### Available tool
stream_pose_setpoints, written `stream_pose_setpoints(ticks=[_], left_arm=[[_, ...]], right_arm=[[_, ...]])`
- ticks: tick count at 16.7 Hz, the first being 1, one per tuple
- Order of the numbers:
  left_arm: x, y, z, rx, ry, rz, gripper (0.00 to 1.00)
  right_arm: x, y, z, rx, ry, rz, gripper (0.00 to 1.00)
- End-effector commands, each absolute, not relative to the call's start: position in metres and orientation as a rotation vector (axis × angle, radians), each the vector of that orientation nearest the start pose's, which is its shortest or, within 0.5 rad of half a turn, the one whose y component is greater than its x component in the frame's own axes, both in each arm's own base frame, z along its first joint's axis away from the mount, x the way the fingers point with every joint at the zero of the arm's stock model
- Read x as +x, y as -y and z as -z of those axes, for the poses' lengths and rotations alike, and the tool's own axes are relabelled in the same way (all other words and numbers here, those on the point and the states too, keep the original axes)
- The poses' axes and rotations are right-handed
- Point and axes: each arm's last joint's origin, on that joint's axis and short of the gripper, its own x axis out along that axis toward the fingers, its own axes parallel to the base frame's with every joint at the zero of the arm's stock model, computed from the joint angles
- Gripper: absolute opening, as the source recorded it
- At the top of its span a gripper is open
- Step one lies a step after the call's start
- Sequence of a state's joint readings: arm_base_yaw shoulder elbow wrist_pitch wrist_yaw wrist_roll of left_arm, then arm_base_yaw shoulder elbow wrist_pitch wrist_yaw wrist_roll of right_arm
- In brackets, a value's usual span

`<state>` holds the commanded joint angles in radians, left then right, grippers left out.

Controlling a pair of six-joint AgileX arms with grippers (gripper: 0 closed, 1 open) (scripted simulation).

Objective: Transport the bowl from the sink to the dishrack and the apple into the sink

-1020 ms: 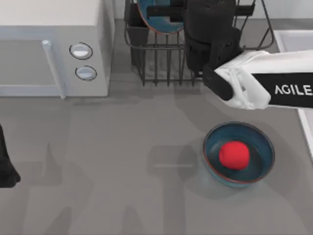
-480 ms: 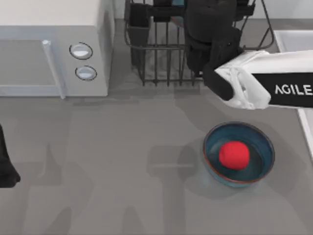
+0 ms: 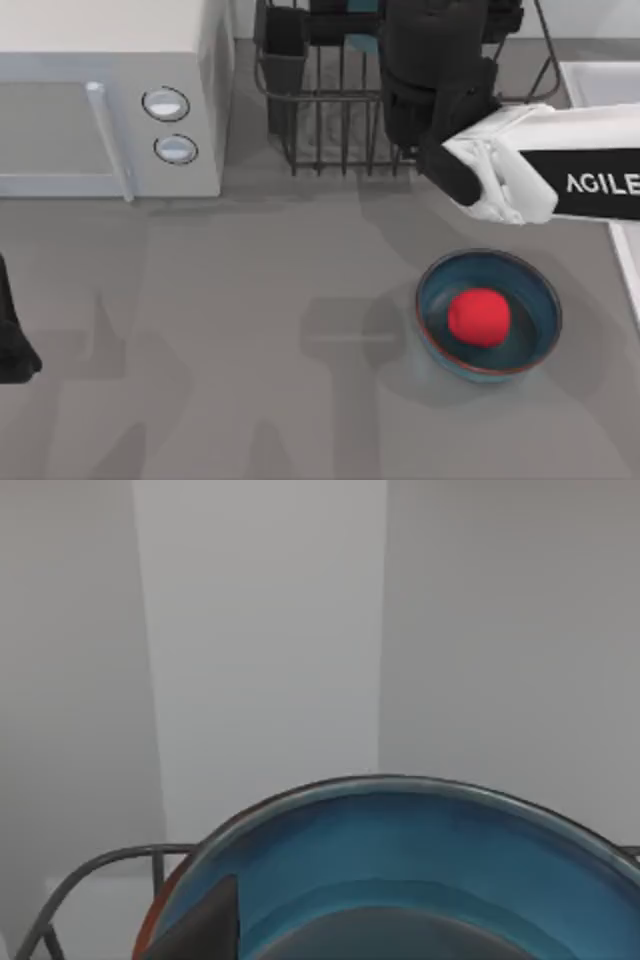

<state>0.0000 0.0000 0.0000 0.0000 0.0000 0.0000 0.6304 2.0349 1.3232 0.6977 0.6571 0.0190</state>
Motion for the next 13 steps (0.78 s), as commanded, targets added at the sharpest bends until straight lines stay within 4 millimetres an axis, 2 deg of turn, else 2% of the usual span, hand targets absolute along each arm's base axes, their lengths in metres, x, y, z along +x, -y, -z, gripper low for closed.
stream_pose_setpoints(ticks=[3, 6, 9, 13], left_arm=[[0.106, 0.001, -0.160, 0.000, 0.000, 0.000, 1.00], [0.106, 0.001, -0.160, 0.000, 0.000, 0.000, 1.00], [0.106, 0.001, -0.160, 0.000, 0.000, 0.000, 1.00], [0.106, 0.001, -0.160, 0.000, 0.000, 0.000, 1.00]], right_arm=[[0.373, -0.236, -0.223, -0.014, -0.036, -0.028, 1.00], [0.349, -0.190, -0.229, -0.031, -0.095, -0.075, 1.00], [0.305, -0.134, -0.240, -0.029, -0.133, -0.116, 1.00], [0.222, -0.065, -0.251, -0.003, -0.084, -0.140, 1.00]])
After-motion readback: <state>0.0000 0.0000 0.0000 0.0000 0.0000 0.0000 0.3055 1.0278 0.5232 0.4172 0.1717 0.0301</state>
